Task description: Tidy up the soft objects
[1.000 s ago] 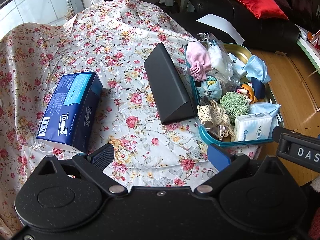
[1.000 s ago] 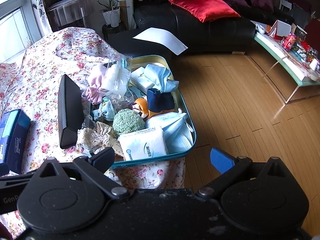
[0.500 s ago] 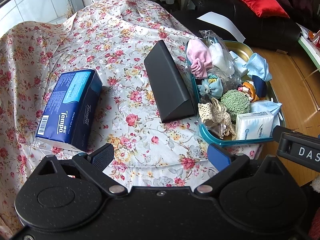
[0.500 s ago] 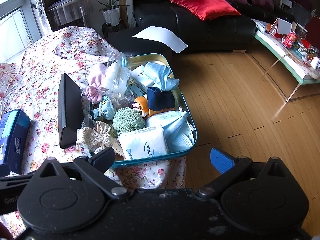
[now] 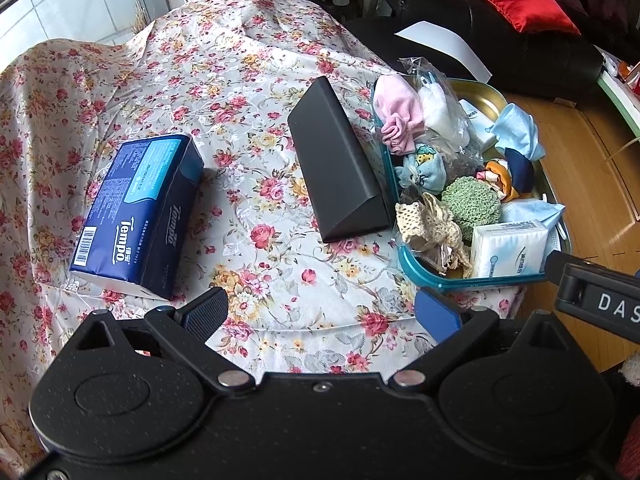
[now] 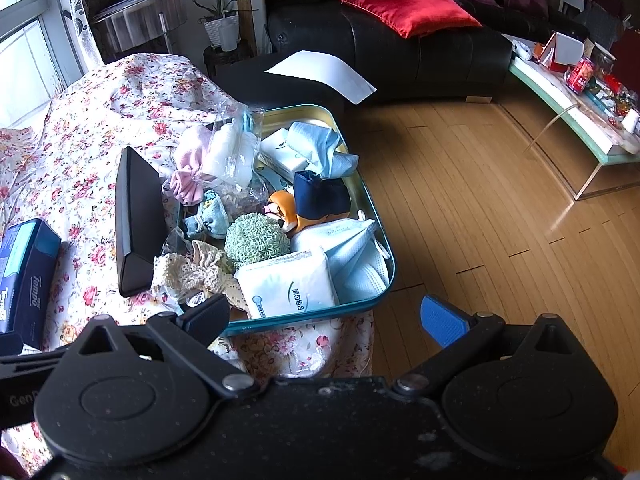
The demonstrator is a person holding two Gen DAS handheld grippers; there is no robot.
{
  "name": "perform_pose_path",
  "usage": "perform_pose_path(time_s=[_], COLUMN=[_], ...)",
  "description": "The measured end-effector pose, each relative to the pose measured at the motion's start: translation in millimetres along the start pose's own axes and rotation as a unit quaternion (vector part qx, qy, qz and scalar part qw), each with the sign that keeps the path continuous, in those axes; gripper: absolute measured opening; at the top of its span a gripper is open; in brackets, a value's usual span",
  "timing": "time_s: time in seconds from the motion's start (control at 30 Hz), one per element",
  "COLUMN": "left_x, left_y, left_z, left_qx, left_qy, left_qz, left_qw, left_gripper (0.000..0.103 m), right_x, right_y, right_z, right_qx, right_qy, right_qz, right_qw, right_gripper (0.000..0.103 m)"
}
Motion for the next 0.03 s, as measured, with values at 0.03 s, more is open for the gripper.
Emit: perform_pose_path(time_s=[0.03], left_x=[-0.3], left_y=[0.2], left_z=[0.2], left_qx=[0.001], left_qy=[0.0], left_qz=[0.0], left_qw=[1.0], left_gripper=[0.097], right_x=[0.1], right_y=[0.2], right_z=[0.0], right_qx=[0.0], right_qy=[0.001], right_qz=[0.0], right_qw=[1.0], right_gripper=[0.103])
Point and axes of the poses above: each gripper's, at about its wrist camera, not at the fingertips, and y roughly the way its jaws point, z to its right, x to its underside, the point moved 4 cm from there along y, roughly the way its jaws point, and after that the axes turned 13 degrees about y, right-handed, at the moved point
